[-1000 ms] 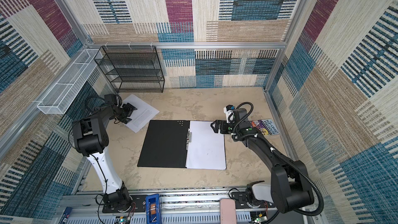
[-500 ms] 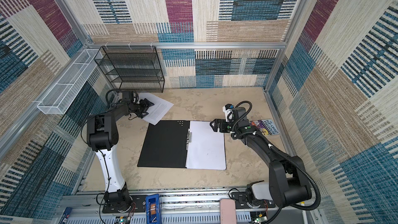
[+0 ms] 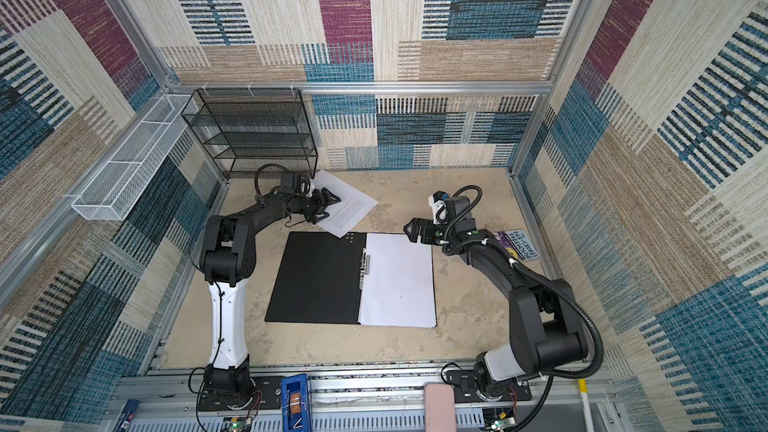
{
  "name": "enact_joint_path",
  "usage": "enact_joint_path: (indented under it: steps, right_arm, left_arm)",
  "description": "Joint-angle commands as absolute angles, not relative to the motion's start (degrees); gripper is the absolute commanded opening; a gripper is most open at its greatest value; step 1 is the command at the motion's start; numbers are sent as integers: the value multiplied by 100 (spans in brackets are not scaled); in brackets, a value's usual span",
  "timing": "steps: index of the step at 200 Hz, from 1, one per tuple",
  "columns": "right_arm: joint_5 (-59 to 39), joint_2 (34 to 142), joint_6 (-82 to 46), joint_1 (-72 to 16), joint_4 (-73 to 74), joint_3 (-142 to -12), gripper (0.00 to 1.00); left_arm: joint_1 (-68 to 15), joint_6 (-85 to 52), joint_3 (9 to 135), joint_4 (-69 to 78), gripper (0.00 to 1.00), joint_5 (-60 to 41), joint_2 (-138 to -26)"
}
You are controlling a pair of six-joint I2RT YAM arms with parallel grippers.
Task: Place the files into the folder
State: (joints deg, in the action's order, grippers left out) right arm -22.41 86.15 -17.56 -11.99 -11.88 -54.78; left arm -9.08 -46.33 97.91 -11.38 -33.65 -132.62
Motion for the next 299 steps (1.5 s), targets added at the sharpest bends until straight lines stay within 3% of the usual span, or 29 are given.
enact_joint_path:
  steps: [1, 43, 77, 132, 172, 248, 299]
  right_arm:
    - [-2278, 9109, -1844, -1198, -1072, -5960, 100]
    - [-2620, 10170, -1906, -1204, -1034, -7076, 100]
    - [-2881, 11150, -1787, -1319, -1226, -8102, 100]
    - [-3152, 12399, -1553, -1683, -1707, -9607, 100]
    - [-3153, 13102, -1416, -1766, -2235, -10609, 98]
    - [-3259, 13727, -1347, -1849, -2586, -11246, 97]
    - [-3403, 14258, -1282, -1862, -2972, -11913, 96]
  left_arm:
    - [-958, -4621, 9591, -2239, 81, -3257, -13328]
    - [-958, -4298, 9292, -2584, 81, -3270, -12942]
    - [-958, -4212, 9018, -2568, 82, -3923, -12424]
    - [-515, -4874, 8646, -1618, 82, -4517, -11726]
    - [-3, -4695, 9218, -2260, 82, -3933, -12074]
    - [290, -4156, 10751, -3085, 82, -3616, -13276]
    - [251, -3857, 10763, -3232, 82, -3736, -13652]
